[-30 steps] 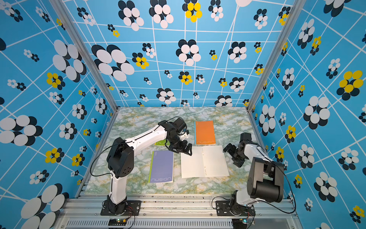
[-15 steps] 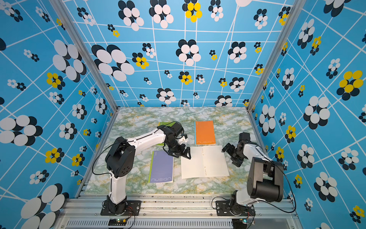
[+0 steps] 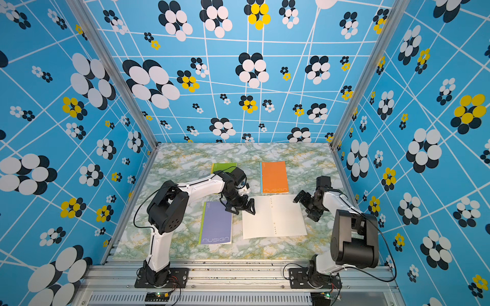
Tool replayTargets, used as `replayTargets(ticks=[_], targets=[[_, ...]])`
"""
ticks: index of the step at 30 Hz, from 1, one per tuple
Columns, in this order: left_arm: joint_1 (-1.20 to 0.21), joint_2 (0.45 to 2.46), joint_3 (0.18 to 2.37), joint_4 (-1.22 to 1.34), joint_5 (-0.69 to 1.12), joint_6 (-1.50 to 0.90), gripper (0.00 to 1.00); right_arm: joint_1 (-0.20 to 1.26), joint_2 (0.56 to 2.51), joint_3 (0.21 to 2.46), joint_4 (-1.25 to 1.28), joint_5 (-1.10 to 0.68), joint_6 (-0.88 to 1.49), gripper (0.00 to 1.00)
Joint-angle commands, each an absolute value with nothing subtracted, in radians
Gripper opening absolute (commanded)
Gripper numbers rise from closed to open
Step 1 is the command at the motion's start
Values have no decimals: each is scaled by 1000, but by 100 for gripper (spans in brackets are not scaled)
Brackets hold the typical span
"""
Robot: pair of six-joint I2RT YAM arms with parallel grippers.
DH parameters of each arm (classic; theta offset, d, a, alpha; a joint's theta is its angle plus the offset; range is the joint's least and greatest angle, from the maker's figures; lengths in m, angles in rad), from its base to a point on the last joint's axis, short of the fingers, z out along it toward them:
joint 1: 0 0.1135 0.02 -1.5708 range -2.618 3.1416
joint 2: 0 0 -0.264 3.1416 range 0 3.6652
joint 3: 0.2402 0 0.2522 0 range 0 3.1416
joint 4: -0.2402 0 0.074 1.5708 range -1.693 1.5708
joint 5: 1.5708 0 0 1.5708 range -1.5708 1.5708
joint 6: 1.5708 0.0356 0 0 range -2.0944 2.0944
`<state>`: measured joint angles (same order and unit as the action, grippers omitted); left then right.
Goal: Close the notebook
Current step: Close the notebook at the center of the board.
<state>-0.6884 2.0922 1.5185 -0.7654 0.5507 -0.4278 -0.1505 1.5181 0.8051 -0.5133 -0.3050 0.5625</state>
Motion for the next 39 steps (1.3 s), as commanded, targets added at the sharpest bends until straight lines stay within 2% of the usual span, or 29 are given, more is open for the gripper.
replayTargets(ticks=[1, 9, 21, 39], targets=[[-694, 2169, 1536, -793, 516, -470, 100, -131, 1561, 794, -517, -308, 577, 99], [-698, 2256, 1594, -835, 546, -539, 99, -105, 1561, 785, -509, -306, 594, 99], [-743, 2255, 1664, -826, 560, -530, 100, -55, 1585, 763, -473, -305, 624, 99], [-837, 2093, 1836, -833, 549, -464, 99, -44, 1584, 754, -484, -307, 626, 99]])
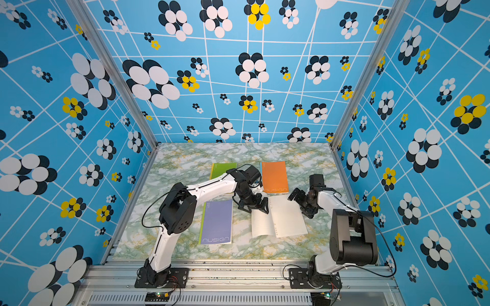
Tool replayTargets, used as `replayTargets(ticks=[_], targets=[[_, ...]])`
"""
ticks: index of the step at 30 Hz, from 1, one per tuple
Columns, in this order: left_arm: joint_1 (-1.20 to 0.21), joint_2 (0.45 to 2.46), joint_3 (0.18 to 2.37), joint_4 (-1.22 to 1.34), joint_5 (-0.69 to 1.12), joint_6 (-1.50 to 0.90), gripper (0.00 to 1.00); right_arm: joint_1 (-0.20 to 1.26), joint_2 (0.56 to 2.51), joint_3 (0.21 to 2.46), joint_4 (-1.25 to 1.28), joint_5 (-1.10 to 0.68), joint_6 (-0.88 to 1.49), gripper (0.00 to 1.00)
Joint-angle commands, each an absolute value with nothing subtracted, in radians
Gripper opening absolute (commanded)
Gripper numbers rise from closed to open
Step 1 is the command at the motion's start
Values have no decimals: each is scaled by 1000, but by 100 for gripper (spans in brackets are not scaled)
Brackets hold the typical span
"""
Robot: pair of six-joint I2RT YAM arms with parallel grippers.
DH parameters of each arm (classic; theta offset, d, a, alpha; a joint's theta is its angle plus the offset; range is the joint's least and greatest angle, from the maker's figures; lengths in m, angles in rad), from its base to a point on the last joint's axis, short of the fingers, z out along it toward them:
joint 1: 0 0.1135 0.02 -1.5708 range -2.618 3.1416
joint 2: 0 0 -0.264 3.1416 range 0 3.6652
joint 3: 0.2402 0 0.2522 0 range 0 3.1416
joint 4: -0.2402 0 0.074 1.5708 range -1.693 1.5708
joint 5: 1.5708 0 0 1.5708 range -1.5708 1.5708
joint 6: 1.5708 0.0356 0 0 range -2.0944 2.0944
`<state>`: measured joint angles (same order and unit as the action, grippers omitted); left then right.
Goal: Close the notebook
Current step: Close the notebook at the center of the board.
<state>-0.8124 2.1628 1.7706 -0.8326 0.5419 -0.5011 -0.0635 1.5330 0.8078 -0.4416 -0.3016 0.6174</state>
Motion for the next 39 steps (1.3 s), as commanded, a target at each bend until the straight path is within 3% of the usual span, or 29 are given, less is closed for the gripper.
replayTargets(ticks=[1, 11, 24, 39], targets=[[-843, 2088, 1848, -837, 549, -461, 99, -44, 1581, 756, -486, -307, 626, 99], [-914, 2156, 2002, -883, 552, -438, 100, -100, 1533, 795, -565, -245, 608, 99], [-992, 2391, 2206, -887, 530, -458, 100, -212, 1451, 825, -654, -192, 571, 99], [-1007, 2416, 2208, -835, 511, -414, 100, -226, 1474, 811, -633, -197, 561, 99]])
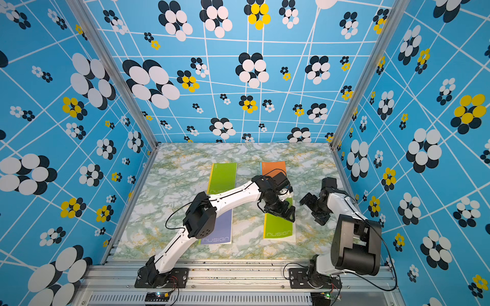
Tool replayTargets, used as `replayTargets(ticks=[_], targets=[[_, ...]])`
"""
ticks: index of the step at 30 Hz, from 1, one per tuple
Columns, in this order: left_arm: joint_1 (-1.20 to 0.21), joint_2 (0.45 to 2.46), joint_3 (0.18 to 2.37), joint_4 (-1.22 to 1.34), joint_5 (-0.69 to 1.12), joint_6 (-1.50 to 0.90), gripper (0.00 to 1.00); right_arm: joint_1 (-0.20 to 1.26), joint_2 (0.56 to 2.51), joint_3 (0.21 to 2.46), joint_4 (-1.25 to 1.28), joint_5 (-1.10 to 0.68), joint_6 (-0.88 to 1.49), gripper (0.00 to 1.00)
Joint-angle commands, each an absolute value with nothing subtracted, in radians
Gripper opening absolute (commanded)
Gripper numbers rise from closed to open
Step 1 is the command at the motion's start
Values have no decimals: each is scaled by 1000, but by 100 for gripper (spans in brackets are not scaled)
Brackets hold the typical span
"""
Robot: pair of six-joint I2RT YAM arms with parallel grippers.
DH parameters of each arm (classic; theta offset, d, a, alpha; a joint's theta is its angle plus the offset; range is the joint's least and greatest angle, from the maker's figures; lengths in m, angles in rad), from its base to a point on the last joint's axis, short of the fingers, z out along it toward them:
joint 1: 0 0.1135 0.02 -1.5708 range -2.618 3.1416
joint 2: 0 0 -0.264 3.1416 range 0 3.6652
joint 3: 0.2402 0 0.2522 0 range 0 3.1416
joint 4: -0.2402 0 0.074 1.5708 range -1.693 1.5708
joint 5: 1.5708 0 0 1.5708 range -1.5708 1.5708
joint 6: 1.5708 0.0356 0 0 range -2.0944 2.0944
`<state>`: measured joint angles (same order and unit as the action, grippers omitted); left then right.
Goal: Close the notebook
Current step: Close the notebook at the center of the board.
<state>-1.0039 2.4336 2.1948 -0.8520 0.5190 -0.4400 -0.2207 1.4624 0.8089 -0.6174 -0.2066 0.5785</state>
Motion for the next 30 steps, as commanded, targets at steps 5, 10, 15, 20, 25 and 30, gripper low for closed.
replayTargets(ticks=[5, 10, 15, 20, 25, 30], targets=[[-1011, 2441, 2260, -860, 518, -415, 100, -226, 1485, 800, -618, -230, 564, 99], [-1001, 2398, 2256, -871, 516, -386, 99, -221, 1489, 758, -566, -300, 577, 99], [-951, 2332, 2214, -888, 464, -340, 99, -178, 1486, 756, -560, -307, 585, 99], [-848, 2254, 2118, -882, 468, -329, 99, -178, 1436, 762, -590, -254, 612, 99], [-744, 2158, 1991, -849, 459, -321, 99, -178, 1336, 775, -625, -178, 645, 99], [-661, 2075, 1859, -806, 458, -323, 99, -164, 1341, 799, -618, -293, 625, 99]])
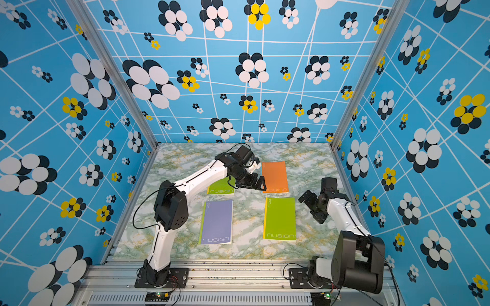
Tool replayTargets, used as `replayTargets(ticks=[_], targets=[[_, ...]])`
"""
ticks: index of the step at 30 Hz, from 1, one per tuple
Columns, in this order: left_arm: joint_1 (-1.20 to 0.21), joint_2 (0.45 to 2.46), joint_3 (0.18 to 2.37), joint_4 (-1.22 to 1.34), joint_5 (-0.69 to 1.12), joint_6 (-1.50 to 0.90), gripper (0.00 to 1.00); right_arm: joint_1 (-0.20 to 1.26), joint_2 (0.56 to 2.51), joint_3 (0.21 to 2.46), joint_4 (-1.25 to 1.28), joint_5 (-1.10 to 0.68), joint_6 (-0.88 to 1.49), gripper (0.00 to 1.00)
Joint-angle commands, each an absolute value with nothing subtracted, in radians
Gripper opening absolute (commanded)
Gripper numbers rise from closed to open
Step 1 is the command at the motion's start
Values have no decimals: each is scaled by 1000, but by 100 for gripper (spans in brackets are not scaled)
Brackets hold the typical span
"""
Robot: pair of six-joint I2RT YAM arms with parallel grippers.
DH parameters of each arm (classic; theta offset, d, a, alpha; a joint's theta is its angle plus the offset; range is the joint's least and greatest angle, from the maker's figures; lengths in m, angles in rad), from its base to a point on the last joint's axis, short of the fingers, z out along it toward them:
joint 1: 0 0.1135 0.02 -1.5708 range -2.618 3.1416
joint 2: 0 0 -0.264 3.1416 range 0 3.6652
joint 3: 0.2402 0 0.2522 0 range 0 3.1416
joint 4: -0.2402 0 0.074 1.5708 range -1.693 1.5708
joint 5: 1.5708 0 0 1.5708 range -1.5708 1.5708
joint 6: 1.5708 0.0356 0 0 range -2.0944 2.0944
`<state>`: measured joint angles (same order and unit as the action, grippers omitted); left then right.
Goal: Close the notebook
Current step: Close the notebook at the center of the board, then adjust the notebook at the center of the board.
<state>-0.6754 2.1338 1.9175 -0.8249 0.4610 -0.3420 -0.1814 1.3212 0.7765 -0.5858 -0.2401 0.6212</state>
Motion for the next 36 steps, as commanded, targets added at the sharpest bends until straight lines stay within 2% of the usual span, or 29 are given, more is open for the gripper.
replayTargets(ticks=[1, 18, 36], targets=[[-649, 2063, 1839, -801, 462, -323, 99, -153, 1354, 805, -624, -299, 616, 99], [-373, 1964, 1606, -778, 425, -287, 99, -30, 1519, 816, -550, -358, 565, 99], [-138, 1880, 1502, -747, 444, -257, 99, 54, 1610, 864, -505, -368, 585, 99]])
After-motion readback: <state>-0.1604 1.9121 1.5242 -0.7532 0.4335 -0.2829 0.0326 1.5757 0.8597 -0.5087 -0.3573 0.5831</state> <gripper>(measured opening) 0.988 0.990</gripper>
